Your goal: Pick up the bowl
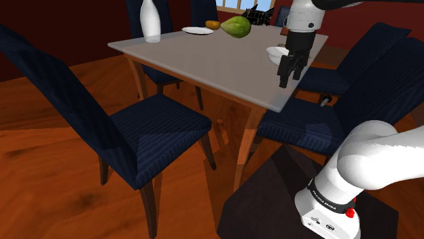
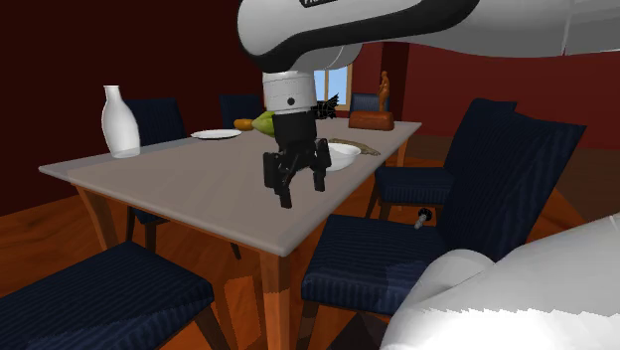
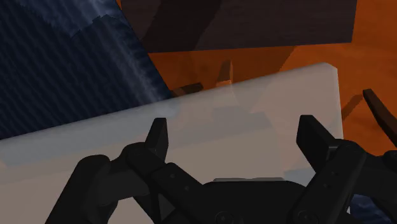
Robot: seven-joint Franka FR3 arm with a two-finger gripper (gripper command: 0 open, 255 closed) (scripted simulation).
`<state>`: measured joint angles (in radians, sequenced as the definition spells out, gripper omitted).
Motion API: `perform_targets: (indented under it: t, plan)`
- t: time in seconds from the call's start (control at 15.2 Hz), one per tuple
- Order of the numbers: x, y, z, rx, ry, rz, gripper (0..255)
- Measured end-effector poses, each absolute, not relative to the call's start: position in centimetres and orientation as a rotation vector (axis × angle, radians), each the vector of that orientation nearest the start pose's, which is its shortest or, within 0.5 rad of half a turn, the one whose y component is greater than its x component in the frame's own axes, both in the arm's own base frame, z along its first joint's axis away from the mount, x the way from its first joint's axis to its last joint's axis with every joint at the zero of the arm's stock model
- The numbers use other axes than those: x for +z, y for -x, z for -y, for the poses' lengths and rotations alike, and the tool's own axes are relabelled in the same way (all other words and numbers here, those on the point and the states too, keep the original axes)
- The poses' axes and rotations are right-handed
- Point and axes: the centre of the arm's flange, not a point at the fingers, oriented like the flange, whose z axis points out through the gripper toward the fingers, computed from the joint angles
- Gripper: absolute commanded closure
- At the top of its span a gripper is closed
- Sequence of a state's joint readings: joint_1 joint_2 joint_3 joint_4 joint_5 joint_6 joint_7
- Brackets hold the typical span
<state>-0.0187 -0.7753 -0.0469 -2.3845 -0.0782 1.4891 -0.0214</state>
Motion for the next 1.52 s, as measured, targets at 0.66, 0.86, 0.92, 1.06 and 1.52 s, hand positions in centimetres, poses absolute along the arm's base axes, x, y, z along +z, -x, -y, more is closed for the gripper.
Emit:
perform_targets:
  t: [0.66, 0.86, 0.92, 1.06, 1.52]
  plan:
    - [55.8, -36.4, 8.9, 0.214, 3.347, -0.096, 0]
    - [55.9, -38.8, 11.1, 0.222, 3.412, -0.115, 0]
    - [55.9, -39.6, 11.9, 0.225, 3.434, -0.121, 0]
    - [55.8, -40.9, 13.7, 0.232, 3.476, -0.134, 0]
    - [56.7, -46.2, 18.6, 0.25, 3.628, -0.184, 0]
